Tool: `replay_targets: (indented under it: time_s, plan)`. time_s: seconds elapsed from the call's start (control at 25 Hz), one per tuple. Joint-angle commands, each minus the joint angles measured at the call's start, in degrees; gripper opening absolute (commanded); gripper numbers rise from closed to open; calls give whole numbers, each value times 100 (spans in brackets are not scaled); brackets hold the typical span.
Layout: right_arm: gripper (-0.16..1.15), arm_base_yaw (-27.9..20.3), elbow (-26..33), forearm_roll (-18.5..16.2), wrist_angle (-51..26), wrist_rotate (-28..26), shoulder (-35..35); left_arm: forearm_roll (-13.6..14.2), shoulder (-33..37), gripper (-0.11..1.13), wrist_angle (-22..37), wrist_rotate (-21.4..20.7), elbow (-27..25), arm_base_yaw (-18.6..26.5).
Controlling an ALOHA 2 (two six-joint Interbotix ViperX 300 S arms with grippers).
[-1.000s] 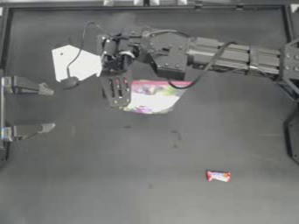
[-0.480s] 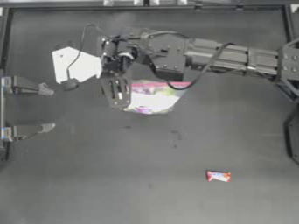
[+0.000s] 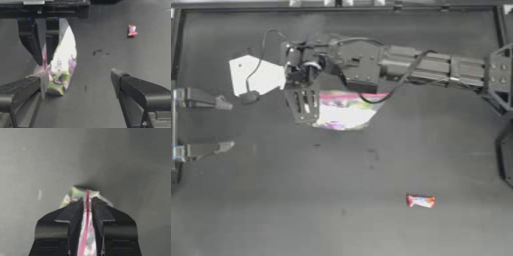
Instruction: Put candy in bag
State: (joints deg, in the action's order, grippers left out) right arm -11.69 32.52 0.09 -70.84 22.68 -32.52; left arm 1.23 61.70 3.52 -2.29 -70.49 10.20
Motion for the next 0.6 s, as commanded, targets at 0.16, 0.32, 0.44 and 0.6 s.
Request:
replay_targets:
  time_s: [0.16, 0.32, 0.44, 0.6]
  plan:
    - [47, 0, 149, -167, -35, 9, 123, -9, -26, 102, -26, 9, 62, 9]
    - [37, 0, 158, -281, -62, 9, 132, -9, -18, 102, -26, 9, 62, 0]
    - [30, 0, 211, -246, -53, 9, 141, -9, -18, 102, -26, 9, 62, 0]
    - [24, 0, 237, -114, -53, 18, 202, -9, -26, 102, 9, 9, 62, 0]
